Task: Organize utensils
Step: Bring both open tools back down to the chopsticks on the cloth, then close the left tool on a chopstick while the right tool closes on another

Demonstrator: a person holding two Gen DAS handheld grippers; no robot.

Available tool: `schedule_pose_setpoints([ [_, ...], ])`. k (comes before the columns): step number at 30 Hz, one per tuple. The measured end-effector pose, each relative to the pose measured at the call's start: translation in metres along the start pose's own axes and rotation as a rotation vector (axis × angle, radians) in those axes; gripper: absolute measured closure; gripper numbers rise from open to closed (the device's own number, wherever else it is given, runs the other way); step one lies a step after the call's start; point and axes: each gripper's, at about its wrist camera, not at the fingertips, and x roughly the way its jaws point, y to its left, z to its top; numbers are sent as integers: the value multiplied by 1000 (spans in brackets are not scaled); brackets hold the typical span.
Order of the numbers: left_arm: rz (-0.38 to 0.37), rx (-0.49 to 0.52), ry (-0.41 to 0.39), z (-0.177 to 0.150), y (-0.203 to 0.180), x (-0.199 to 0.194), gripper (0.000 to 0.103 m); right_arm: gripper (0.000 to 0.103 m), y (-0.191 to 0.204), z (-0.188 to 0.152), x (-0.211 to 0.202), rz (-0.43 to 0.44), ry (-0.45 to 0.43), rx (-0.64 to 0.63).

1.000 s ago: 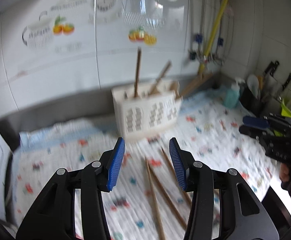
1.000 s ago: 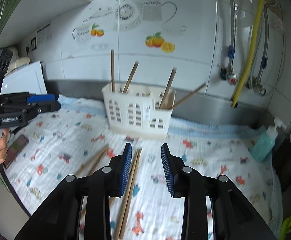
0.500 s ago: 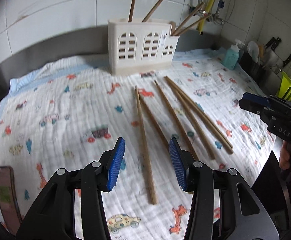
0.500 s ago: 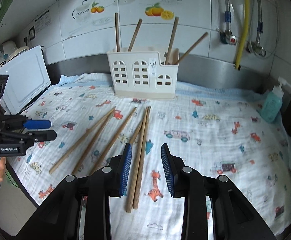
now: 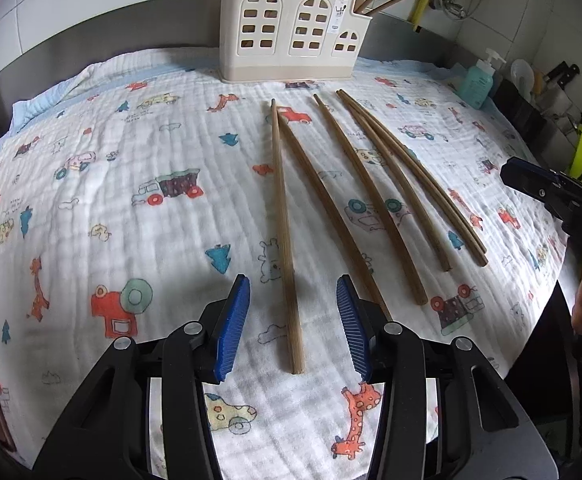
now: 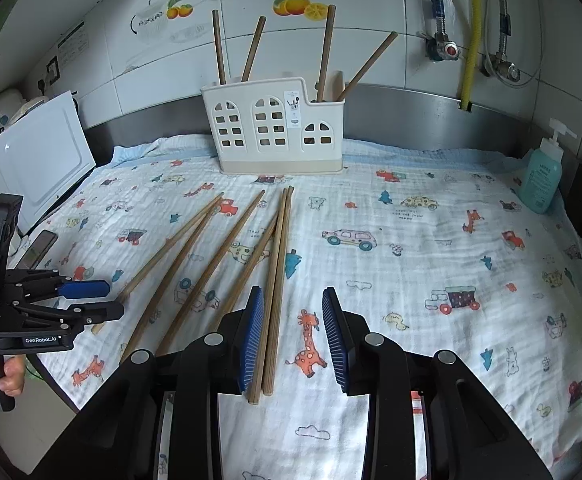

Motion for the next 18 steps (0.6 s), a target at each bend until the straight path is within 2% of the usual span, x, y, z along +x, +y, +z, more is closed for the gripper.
schedule_pose_setpoints([
  [6,11,7,-6,-1,-4,1,59,73,-1,-5,5,7,14,12],
  [9,25,21,-11,-1,-7,1,74,73,-1,-7,6,10,18,19],
  [11,24,22,-10,-1,-7,2,80,67,-1,-7,8,6,20,21],
  [15,31,16,-4,-2,-5,4,80,62,-3,-8,8,3,19,25],
  [16,31,16,-4,-2,-5,4,80,57,-4,-8,8,1,18,26],
  [17,31,19,-4,-2,-6,4,80,47,-5,-8,8,-1,16,28],
  [18,33,23,-3,-3,-5,5,80,44,-5,-9,7,-3,13,30],
])
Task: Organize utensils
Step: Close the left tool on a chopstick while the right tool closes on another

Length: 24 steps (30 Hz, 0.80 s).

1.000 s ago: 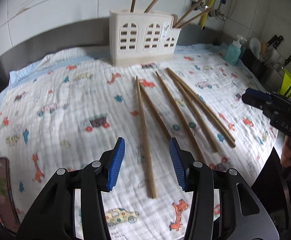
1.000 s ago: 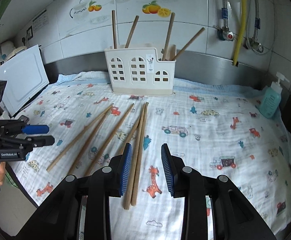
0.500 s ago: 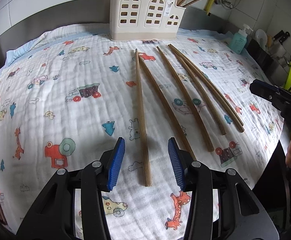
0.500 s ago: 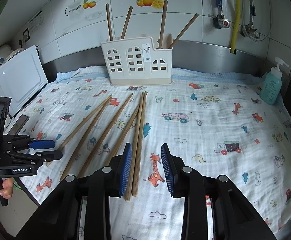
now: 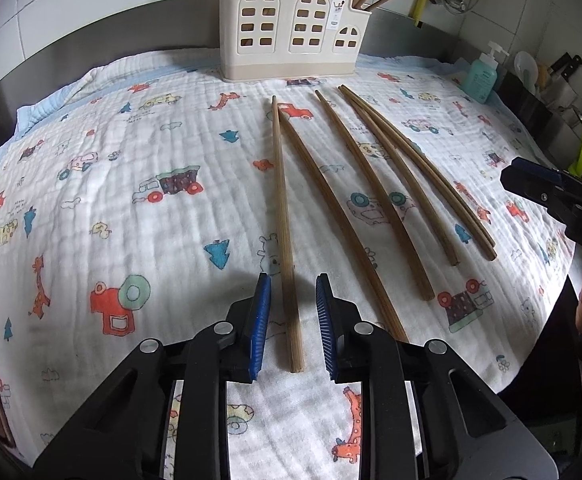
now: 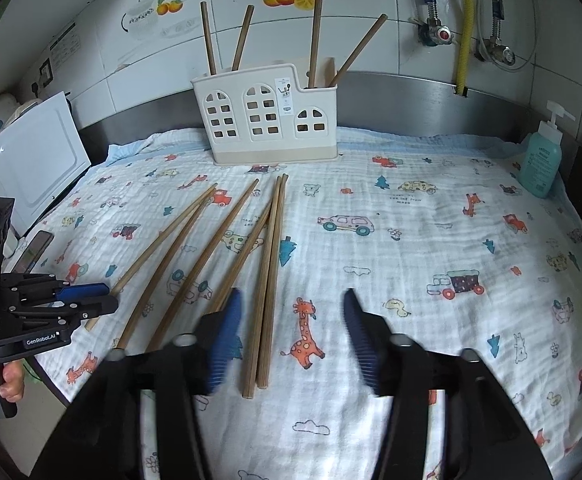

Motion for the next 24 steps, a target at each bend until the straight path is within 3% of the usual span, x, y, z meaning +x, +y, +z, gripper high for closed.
schedule_pose_setpoints([
  [2,12,10,-3,-1,-1,1,81,44,-1,0,0,1,-1,1],
  [6,82,50,-14,-2,-8,1,94,44,0,-2,3,4,8,-6],
  [14,89,39,-16,0,-5,1,96,44,3,-10,9,1,35,-30],
  [15,90,43,-16,0,-5,1,96,46,4,-11,10,4,39,-28],
  [20,79,36,-15,-2,-5,0,96,74,3,-17,20,36,77,-6],
  [24,76,33,-17,-3,-4,0,96,82,4,-19,27,44,98,-2],
])
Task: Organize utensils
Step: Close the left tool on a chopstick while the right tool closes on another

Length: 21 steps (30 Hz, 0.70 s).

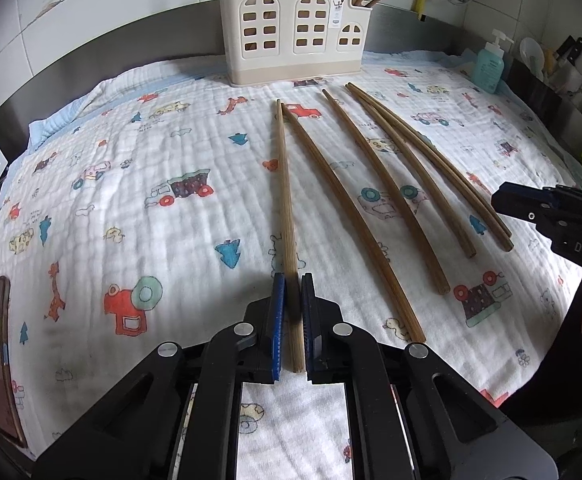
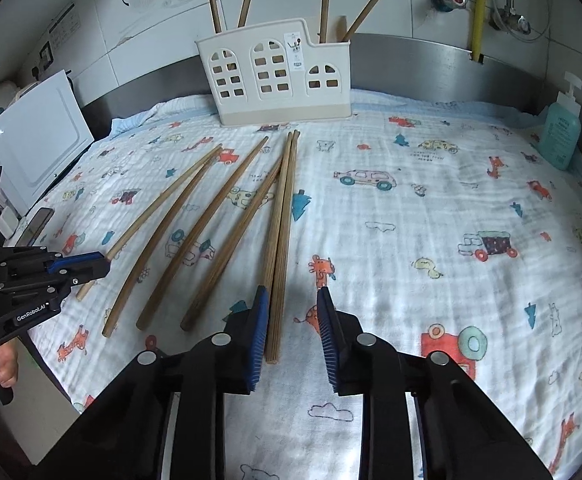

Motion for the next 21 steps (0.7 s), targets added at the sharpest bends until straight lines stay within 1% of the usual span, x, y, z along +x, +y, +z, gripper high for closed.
schedule_pose_setpoints([
  [4,-3,-5,-1,0,0,0,95,88,3,1,5,4,8,-5],
  [7,-12,-15,-2,0,0,0,95,90,5,2,9,4,9,-6],
  [13,-24,-26,-3,-1,1,0,95,91,6,7,15,-24,8,-7],
  [16,-36,-37,-3,-1,4,0,95,92,4,7,16,-22,10,-4],
  [21,-38,-41,-2,-2,6,0,95,95,10,6,17,-38,9,-37],
])
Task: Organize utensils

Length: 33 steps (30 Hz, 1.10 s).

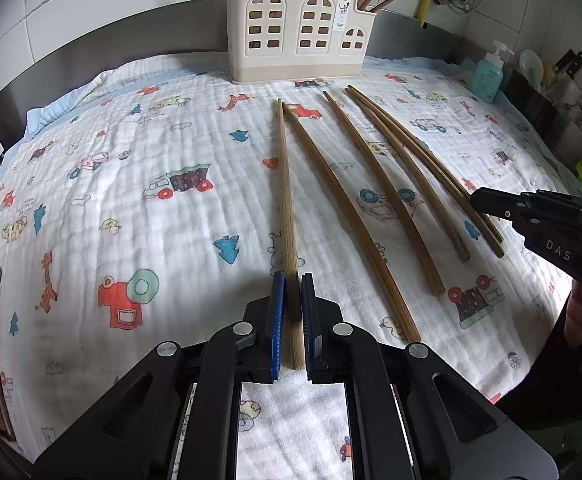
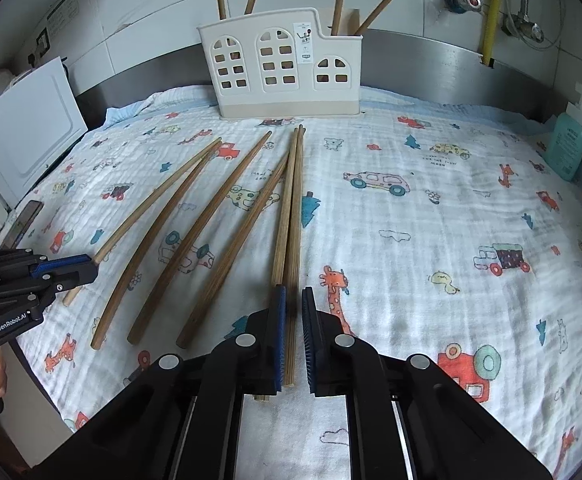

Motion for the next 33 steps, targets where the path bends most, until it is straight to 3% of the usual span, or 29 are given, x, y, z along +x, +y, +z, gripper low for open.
schedule_pose_setpoints([
  [26,-19,-46,3,1,4,0,96,96,3,-7,0,-17,-14,-16],
  [33,-1,-26,-55,11,6,-23,96,96,3,7,-36,-32,-103,-21],
])
